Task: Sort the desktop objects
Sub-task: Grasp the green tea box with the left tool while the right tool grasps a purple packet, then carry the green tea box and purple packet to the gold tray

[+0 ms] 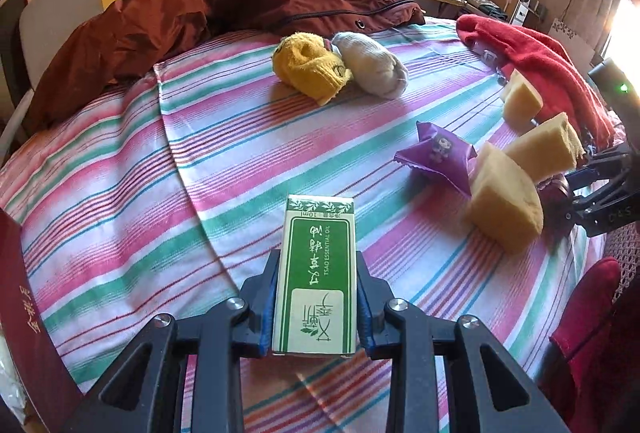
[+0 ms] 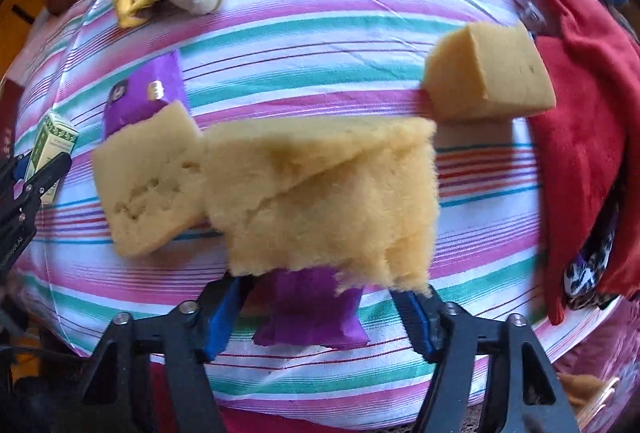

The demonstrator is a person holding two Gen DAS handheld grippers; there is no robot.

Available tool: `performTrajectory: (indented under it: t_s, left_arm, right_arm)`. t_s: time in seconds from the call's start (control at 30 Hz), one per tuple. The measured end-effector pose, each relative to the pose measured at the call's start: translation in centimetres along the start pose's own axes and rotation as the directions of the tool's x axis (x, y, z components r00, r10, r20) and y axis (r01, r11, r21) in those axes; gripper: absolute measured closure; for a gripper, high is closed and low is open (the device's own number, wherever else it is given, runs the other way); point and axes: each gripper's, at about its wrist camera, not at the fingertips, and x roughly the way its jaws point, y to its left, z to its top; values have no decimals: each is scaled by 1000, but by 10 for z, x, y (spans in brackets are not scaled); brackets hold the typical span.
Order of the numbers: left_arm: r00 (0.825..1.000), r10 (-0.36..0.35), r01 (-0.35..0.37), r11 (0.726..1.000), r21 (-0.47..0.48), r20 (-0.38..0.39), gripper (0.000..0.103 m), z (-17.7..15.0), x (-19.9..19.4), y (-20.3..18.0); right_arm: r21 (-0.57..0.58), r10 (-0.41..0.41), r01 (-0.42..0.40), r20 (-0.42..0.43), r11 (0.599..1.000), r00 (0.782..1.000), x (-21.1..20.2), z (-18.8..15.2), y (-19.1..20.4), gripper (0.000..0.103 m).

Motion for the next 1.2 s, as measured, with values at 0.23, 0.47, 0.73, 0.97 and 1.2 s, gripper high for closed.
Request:
performTrajectory:
  t_s: [0.23, 0.47, 0.73, 0.97, 1.2]
  left_arm:
    - [1000, 25, -25, 1000, 3, 11, 72, -9, -7, -3]
    - [999, 8, -8, 1000, -13, 36, 73, -20, -18, -1]
    - [990, 48, -45, 999, -30, 136, 73, -24, -57, 8]
    - [965, 155, -133, 984, -116, 213, 73, -29, -109, 38]
    - [930, 282, -219, 940, -262, 234, 72, -50, -152, 91]
  right_arm:
    - [-66, -38, 40, 35, 997, 999, -11, -16, 11, 63]
    - [-76, 34, -24, 135, 997, 990, -40, -38, 23, 63]
    - [-86, 177, -158, 305, 984, 936, -80, -48, 74, 63]
    - [-143, 271, -233, 378, 962, 885, -88, -33, 126, 63]
    - [-262, 394, -312, 373, 913, 840, -90, -19, 191, 63]
